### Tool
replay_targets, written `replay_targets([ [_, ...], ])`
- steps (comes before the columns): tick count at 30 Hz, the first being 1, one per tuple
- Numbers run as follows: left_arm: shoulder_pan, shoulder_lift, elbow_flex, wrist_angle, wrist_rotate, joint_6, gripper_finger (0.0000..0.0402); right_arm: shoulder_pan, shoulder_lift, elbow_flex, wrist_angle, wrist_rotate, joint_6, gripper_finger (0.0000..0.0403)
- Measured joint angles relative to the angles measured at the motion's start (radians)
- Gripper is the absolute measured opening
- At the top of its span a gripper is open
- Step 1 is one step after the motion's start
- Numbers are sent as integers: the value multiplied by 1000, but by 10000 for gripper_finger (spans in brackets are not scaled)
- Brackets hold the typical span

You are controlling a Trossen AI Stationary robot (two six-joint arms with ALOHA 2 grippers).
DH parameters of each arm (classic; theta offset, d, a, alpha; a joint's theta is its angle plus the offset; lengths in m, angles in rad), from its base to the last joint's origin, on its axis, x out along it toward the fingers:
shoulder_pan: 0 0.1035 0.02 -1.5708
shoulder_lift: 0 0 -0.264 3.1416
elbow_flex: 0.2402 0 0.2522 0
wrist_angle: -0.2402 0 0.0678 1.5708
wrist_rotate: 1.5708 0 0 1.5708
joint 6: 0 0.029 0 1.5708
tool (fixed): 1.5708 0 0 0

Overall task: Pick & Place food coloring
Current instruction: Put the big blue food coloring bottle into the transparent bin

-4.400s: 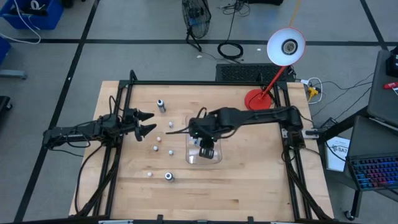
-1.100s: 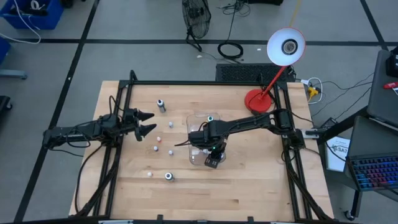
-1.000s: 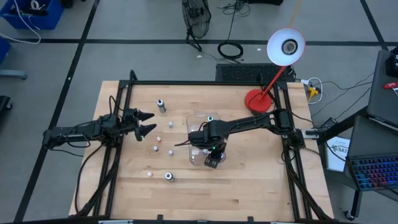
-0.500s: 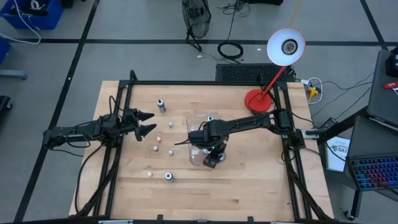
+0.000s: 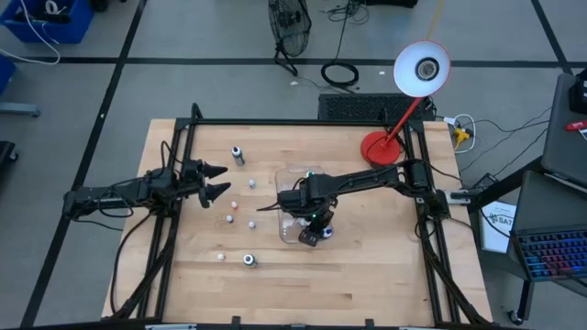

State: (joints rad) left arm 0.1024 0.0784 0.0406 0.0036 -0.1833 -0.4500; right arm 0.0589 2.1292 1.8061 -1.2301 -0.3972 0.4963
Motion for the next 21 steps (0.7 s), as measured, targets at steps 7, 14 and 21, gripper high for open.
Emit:
replay_targets([
  [7, 0, 0, 0, 0, 0, 0, 379, 2, -3, 0, 0, 32, -44, 164],
  [14, 0, 0, 0, 0, 0, 0, 379, 2, -41, 0, 14, 83, -52, 158],
  [21, 0, 0, 0, 0, 0, 0, 379, 10, -98, 0, 28, 126, -16, 159],
])
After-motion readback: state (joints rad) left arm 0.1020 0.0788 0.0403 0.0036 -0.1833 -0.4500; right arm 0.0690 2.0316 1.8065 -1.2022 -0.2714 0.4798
